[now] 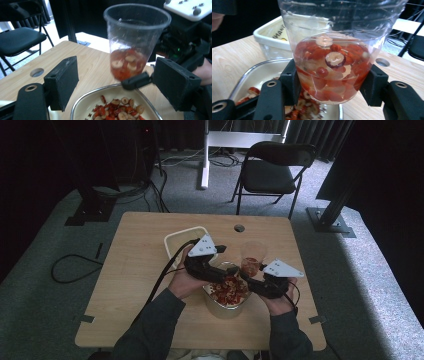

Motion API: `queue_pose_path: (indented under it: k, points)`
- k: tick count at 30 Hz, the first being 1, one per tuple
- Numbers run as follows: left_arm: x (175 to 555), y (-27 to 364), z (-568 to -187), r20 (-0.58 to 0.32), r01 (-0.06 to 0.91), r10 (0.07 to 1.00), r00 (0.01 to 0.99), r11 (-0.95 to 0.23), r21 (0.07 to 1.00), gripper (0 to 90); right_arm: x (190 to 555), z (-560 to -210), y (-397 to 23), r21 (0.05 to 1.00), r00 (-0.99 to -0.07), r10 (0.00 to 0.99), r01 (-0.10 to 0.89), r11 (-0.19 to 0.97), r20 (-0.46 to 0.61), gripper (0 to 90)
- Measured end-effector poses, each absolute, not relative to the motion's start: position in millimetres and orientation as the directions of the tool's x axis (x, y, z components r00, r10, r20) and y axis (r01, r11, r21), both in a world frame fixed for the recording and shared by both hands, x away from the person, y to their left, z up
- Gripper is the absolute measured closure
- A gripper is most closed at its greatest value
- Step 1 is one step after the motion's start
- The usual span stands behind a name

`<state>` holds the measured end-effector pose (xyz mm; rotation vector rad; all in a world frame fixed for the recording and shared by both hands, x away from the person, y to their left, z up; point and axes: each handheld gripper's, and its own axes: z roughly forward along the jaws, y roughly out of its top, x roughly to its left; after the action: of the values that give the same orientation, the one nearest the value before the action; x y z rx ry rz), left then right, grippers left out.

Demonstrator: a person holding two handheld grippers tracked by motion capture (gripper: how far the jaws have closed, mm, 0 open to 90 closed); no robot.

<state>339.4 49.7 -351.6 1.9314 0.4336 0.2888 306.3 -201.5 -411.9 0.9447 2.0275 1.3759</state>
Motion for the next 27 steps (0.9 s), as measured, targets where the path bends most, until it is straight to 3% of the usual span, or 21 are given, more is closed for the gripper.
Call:
queue_pose_path:
  k: [27]
  points:
    - [342,110,-374,0.004,0.224,0.561,0.828,-0.336,0.915,24.9,306,-419,-274,0.927,-0.467,0.884,0.319,0.196,-0.026,41.7]
